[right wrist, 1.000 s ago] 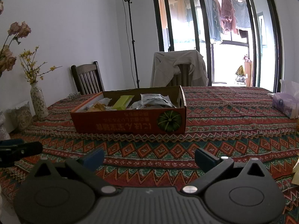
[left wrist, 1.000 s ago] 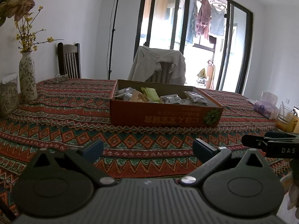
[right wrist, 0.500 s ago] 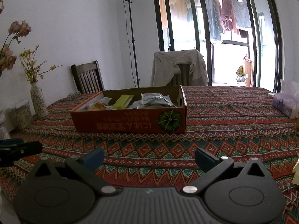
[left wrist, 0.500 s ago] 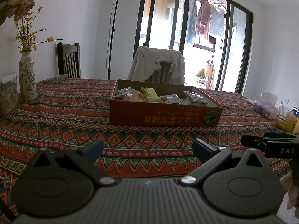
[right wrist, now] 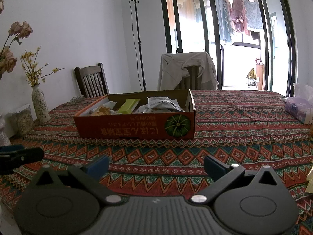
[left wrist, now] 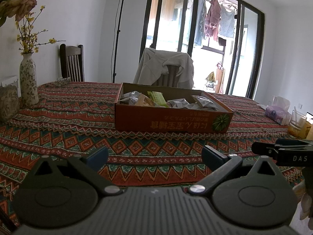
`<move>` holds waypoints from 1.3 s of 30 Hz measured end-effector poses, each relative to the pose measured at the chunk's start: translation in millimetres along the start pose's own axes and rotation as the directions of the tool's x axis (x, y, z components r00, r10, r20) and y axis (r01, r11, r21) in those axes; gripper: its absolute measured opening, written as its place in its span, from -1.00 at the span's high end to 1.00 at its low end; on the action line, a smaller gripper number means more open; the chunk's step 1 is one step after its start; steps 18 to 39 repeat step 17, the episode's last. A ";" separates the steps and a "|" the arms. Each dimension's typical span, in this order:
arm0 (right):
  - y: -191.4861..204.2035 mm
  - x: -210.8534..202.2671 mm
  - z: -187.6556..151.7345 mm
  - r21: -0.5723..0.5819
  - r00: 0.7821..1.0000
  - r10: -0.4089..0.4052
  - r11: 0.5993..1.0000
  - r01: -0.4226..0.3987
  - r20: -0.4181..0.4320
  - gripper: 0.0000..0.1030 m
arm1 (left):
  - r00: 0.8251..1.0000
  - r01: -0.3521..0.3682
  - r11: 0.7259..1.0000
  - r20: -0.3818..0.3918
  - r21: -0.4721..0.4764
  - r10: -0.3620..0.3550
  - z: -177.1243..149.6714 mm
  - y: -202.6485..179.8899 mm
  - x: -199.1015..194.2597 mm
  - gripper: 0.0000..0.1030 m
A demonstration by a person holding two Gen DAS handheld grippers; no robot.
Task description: Organize snacks
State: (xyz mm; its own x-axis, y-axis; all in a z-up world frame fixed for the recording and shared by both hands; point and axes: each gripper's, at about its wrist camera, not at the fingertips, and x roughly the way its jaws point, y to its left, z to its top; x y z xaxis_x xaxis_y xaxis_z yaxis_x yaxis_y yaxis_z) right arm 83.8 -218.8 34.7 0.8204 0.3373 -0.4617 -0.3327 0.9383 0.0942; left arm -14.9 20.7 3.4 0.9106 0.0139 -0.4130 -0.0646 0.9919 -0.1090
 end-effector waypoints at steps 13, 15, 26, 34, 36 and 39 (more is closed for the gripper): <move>0.1 -0.1 -0.1 0.000 1.000 0.000 1.000 0.000 -0.002 -1.00 | 1.000 0.002 1.000 0.000 -0.002 -0.002 -1.8 0.5 -0.6 -1.00; -0.4 0.1 -2.8 0.000 1.000 0.000 1.000 0.000 -0.004 -1.00 | 1.000 0.003 1.000 0.001 -0.009 -0.003 -1.6 1.5 0.3 -1.00; -1.0 0.6 -5.3 0.000 1.000 -0.001 1.000 0.001 -0.006 -1.00 | 1.000 0.016 1.000 -0.003 -0.021 -0.016 -2.1 2.7 1.0 -1.00; -1.0 0.6 -5.3 0.000 1.000 -0.001 1.000 0.001 -0.006 -1.00 | 1.000 0.016 1.000 -0.003 -0.021 -0.016 -2.1 2.7 1.0 -1.00; -1.0 0.6 -5.3 0.000 1.000 -0.001 1.000 0.001 -0.006 -1.00 | 1.000 0.016 1.000 -0.003 -0.021 -0.016 -2.1 2.7 1.0 -1.00; -1.0 0.6 -5.3 0.000 1.000 -0.001 1.000 0.001 -0.006 -1.00 | 1.000 0.016 1.000 -0.003 -0.021 -0.016 -2.1 2.7 1.0 -1.00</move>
